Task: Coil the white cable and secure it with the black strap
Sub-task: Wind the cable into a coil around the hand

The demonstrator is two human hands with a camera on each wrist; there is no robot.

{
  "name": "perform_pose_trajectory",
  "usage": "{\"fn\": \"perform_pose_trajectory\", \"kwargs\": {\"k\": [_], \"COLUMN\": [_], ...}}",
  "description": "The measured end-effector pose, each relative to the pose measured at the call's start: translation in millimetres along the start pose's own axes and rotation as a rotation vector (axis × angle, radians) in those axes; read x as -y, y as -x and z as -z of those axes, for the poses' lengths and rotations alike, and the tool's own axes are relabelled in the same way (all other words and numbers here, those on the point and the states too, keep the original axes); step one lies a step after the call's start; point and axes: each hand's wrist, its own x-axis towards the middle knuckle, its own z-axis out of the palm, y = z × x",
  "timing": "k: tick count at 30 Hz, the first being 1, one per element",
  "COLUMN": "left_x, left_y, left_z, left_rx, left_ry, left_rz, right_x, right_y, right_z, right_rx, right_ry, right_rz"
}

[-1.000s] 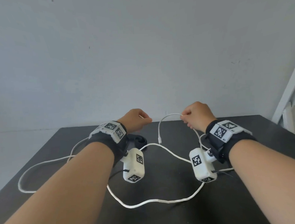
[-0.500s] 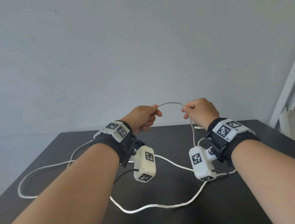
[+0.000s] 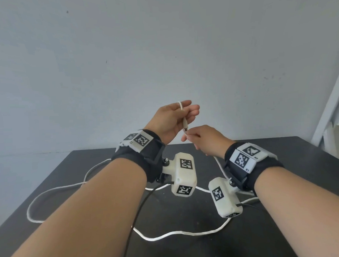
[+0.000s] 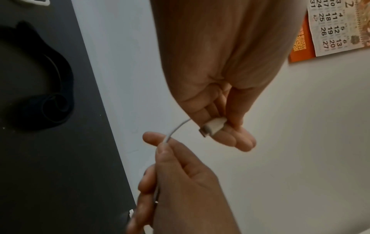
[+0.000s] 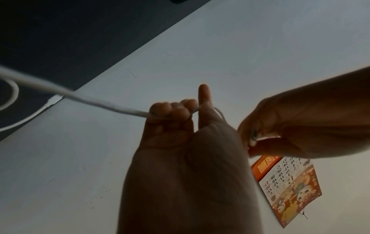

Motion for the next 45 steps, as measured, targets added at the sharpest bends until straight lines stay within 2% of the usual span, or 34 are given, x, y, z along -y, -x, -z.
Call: {"fn": "perform_pose_trajectory", "kwargs": {"k": [10, 12, 14, 17, 20, 26, 31, 36, 40, 45], "left_x": [8.6, 9.4, 12.4, 16.9, 18.9, 20.0, 20.0, 18.0, 19.3, 13.8], "left_y": [-4.7, -6.4, -8.3, -4.8, 0.0, 2.1, 2.2, 4.3, 6.9, 8.6], "left_z": [13.6, 16.8, 20.4, 21.8, 24.8, 30.7, 24.7, 21.1, 20.0, 19.1], "left_rx": [-0.189, -0.242, -0.283, -0.253, -0.153, -0.046, -0.037, 0.118, 0.131, 0.119], "left_ry": [-0.177, -0.276, -0.468, -0.675, -0.668, -0.788, -0.534, -0.610, -0.584, -0.349], "left_rz": [-0.085, -0.097, -0.098, -0.073, -0.004, 0.116, 0.180, 0.296, 0.303, 0.285], "right_x": [18.3, 19.2, 19.0, 18.9, 15.4, 11.5, 10.5, 3.2, -0.3, -6.6], "right_y": [7.6, 9.0, 8.7, 8.5, 7.2, 6.0, 4.3, 3.3, 0.4, -1.5], "right_z": [2.9, 3.3, 4.1, 3.5, 2.7, 7.1, 4.7, 6.9, 8.0, 9.1], "right_rx": [0.100, 0.095, 0.071, 0.036, -0.018, -0.090, -0.204, -0.389, -0.425, -0.416], "right_ry": [0.002, -0.011, -0.025, -0.028, -0.145, -0.302, -0.261, -0.251, -0.293, -0.361], "right_rz": [0.079, 0.076, 0.071, 0.064, 0.048, 0.010, 0.053, 0.099, 0.101, 0.045]}}
